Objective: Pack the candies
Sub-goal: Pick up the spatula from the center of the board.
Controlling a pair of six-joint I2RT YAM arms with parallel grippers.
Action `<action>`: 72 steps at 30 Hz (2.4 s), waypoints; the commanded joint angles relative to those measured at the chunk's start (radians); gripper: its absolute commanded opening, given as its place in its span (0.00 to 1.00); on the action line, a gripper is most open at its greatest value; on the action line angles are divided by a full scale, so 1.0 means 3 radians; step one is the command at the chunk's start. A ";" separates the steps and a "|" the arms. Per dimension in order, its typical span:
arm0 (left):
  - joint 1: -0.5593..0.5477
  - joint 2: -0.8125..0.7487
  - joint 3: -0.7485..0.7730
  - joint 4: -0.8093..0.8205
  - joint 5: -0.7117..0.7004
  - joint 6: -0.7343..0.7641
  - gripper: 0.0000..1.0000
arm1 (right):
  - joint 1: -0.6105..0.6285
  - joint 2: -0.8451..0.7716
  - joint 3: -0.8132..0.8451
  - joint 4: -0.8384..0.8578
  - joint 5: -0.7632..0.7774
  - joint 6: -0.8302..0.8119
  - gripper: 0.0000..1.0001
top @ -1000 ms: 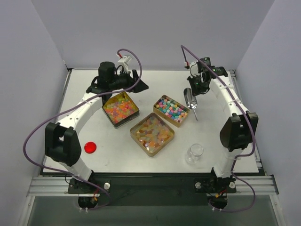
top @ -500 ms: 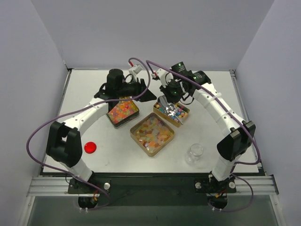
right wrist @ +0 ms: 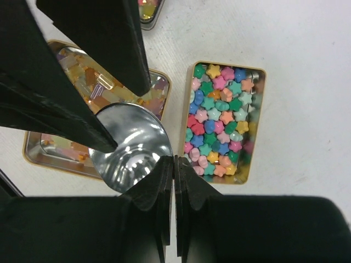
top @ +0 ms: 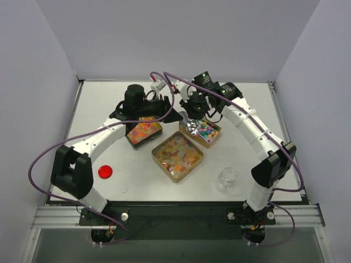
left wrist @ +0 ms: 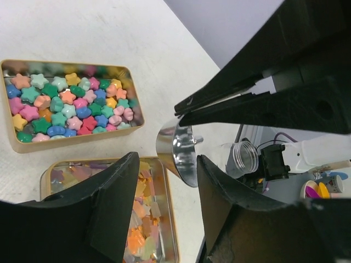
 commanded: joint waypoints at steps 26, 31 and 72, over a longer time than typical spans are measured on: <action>0.0586 -0.0011 -0.0696 0.1103 0.0035 -0.1461 0.00 | -0.0116 -0.2056 -0.2570 0.1908 -0.0052 -0.0167 0.64; 0.0581 0.0010 -0.0563 0.0934 -0.0124 -0.1502 0.00 | -0.0080 -0.1836 -0.2581 0.2087 0.0061 -0.0060 0.57; 0.0601 0.0143 -0.0425 0.0693 -0.0216 -0.1594 0.00 | 0.0043 -0.1033 -0.2437 0.2620 0.0138 -0.0438 0.35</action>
